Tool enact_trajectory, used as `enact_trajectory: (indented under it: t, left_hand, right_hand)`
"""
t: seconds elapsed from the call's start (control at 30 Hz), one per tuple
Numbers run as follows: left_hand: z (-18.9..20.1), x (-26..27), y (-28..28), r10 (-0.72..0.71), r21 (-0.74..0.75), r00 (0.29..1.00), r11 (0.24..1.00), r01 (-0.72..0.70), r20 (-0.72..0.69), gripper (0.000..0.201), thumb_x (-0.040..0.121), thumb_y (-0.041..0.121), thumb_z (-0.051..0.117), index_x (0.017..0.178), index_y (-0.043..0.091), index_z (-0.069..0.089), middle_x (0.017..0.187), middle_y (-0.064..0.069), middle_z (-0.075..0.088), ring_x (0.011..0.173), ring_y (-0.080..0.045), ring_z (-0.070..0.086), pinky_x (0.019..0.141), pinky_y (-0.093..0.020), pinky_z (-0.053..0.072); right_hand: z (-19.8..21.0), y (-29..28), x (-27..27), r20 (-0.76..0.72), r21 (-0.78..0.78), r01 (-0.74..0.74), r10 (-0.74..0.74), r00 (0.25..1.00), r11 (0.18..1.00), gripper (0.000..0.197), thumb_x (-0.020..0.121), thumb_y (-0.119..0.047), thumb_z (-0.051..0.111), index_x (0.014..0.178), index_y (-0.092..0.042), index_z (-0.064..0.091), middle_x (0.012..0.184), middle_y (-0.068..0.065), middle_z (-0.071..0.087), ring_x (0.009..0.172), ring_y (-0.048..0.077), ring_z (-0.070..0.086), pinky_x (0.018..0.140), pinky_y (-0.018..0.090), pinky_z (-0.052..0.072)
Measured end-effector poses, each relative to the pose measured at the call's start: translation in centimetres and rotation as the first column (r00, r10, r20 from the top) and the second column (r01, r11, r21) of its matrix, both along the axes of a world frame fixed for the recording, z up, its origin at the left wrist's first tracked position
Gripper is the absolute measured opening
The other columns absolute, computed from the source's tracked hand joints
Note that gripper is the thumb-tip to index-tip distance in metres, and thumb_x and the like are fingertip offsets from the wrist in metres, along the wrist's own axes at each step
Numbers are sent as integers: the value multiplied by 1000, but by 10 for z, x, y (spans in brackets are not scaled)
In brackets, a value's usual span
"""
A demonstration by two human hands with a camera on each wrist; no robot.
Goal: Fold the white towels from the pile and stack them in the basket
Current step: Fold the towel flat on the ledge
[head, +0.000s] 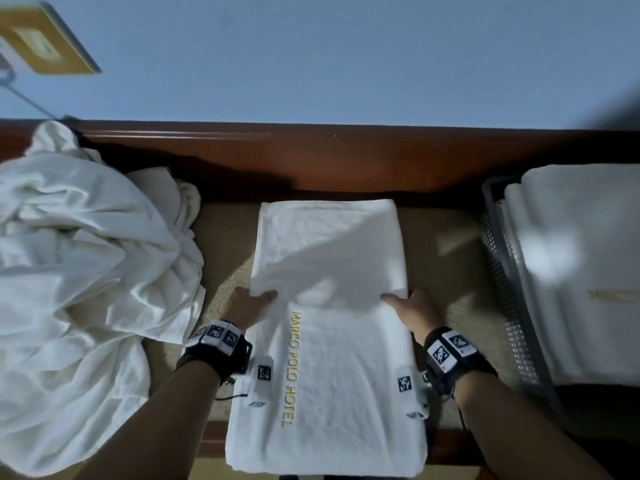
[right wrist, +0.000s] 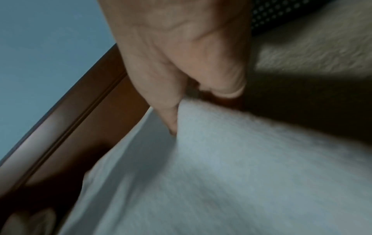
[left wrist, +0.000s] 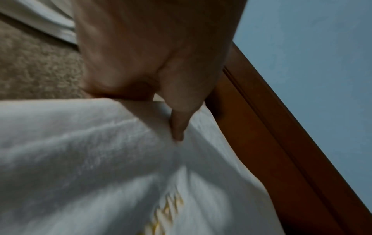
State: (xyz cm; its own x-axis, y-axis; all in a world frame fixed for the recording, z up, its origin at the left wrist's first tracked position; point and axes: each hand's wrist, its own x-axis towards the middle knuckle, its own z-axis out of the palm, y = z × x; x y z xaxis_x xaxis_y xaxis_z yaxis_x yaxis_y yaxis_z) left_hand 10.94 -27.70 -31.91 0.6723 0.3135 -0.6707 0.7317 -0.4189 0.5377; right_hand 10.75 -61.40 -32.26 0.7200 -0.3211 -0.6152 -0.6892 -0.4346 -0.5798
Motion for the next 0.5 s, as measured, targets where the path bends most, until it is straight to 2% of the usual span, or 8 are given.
enact_trajectory:
  t: [0.07,0.1,0.17,0.23,0.3,0.37,0.4,0.5]
  left_hand:
    - [14,3,5,48,-110,999,993,-47,8,39,91,45,75,89,7,66,91,-10,65,65,-18,58,53,-27,41]
    - [21,2,8,93,-174,995,981,-84,42,34,94,40,74,89,7,68,89,-9,65,64,-17,57,52,-26,40]
    - [47,2,17,185,-286,975,947,-144,122,33,94,37,75,100,4,73,96,-11,71,76,-21,65,64,-29,48]
    - [87,1,23,209,-369,958,921,-125,195,33,95,35,73,107,5,75,104,-13,75,91,-29,70,81,-41,54]
    - [134,5,24,207,-443,939,894,-68,274,29,98,31,68,112,6,75,105,-12,78,98,-31,71,89,-46,56]
    - [186,11,21,204,-472,904,882,-3,375,23,102,25,63,108,6,74,97,-9,77,91,-27,70,86,-43,56]
    - [212,15,18,200,-462,882,886,23,427,22,102,24,62,106,5,73,94,-9,77,89,-25,69,85,-43,56]
    - [286,28,11,225,-445,787,893,71,575,20,101,21,63,100,3,72,87,-5,78,82,-20,72,75,-37,62]
  right_hand:
    - [-7,-12,4,-5,112,6,-5,1000,994,73,65,-64,81,97,2,75,92,17,78,89,37,75,75,40,55]
    - [6,-14,5,3,132,-17,16,1000,991,73,66,-66,78,93,2,76,89,16,78,87,37,75,73,37,51]
    - [46,-19,6,57,174,-61,52,997,983,59,80,-59,78,90,-1,75,86,14,77,85,35,74,72,34,48]
    - [88,-24,7,171,281,-99,52,984,955,36,94,-40,74,93,-4,74,91,12,78,87,31,75,78,33,58]
    - [132,-27,10,286,341,-146,45,957,929,37,92,-42,74,101,-6,76,98,12,79,94,34,76,89,49,61]
    - [172,-28,18,408,311,-173,33,913,934,57,78,-61,80,99,-9,78,97,12,79,95,37,76,87,55,59]
    - [191,-28,23,465,293,-183,27,885,938,58,77,-63,81,99,-9,79,97,11,80,95,37,76,87,55,59]
    - [258,-25,37,649,273,-221,-10,761,936,30,97,-33,72,100,-4,78,98,12,79,93,29,76,85,47,58]
